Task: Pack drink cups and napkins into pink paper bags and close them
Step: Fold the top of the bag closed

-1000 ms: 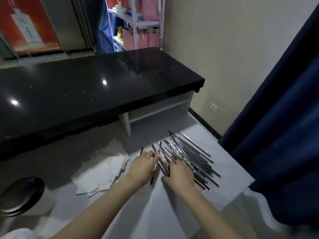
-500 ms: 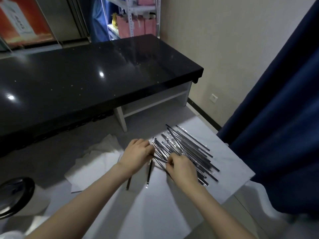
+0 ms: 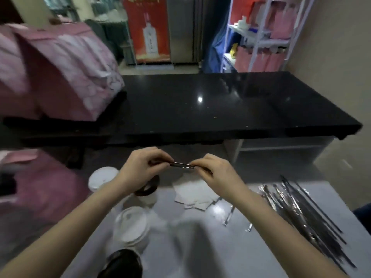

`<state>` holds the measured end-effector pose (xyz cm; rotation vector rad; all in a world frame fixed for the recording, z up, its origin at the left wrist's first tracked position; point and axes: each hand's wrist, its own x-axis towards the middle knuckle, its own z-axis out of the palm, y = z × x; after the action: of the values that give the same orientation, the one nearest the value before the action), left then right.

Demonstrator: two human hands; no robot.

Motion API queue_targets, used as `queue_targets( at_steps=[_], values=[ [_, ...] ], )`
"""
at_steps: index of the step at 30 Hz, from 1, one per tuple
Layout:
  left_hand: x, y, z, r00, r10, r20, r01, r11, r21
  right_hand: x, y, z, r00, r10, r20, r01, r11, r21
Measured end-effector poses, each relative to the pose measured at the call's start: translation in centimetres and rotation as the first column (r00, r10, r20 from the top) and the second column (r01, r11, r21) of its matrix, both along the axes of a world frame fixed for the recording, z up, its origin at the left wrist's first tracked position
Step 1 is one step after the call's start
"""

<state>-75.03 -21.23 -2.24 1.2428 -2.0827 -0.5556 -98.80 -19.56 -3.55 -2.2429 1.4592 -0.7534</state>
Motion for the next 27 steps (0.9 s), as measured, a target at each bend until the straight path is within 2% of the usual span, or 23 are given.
queue_targets(
  at_steps=[5, 10, 16, 19, 24, 27],
  values=[
    [13.0, 4.5, 2.6, 0.959, 0.251, -0.129, -0.251, 0.968, 0.011, 13.4, -0.9, 3.8, 0.968, 0.251, -0.024, -0.251, 0.968, -0.019],
    [25.8, 8.8, 4.5, 0.916, 0.369, -0.155, -0.375, 0.927, -0.009, 26.9, 0.6, 6.2, 0.936, 0.351, 0.019, -0.349, 0.936, -0.047],
    [37.8, 11.7, 4.7, 0.887, 0.435, -0.157, -0.438, 0.899, 0.011, 39.9, 2.0, 6.8, 0.914, 0.394, -0.099, -0.402, 0.912, -0.084],
    [41.3, 11.8, 4.2, 0.884, 0.444, -0.145, -0.444, 0.895, 0.036, 44.1, 2.5, 6.6, 0.908, 0.384, -0.168, -0.391, 0.920, -0.012],
    [44.2, 11.2, 3.0, 0.926, 0.376, 0.028, -0.377, 0.925, 0.042, 46.3, 2.9, 6.0, 0.914, 0.352, -0.202, -0.348, 0.936, 0.057],
    [44.6, 11.5, 2.6, 0.940, 0.336, 0.054, -0.336, 0.942, -0.002, 46.2, 3.0, 6.0, 0.926, 0.334, -0.176, -0.331, 0.942, 0.050]
  ],
)
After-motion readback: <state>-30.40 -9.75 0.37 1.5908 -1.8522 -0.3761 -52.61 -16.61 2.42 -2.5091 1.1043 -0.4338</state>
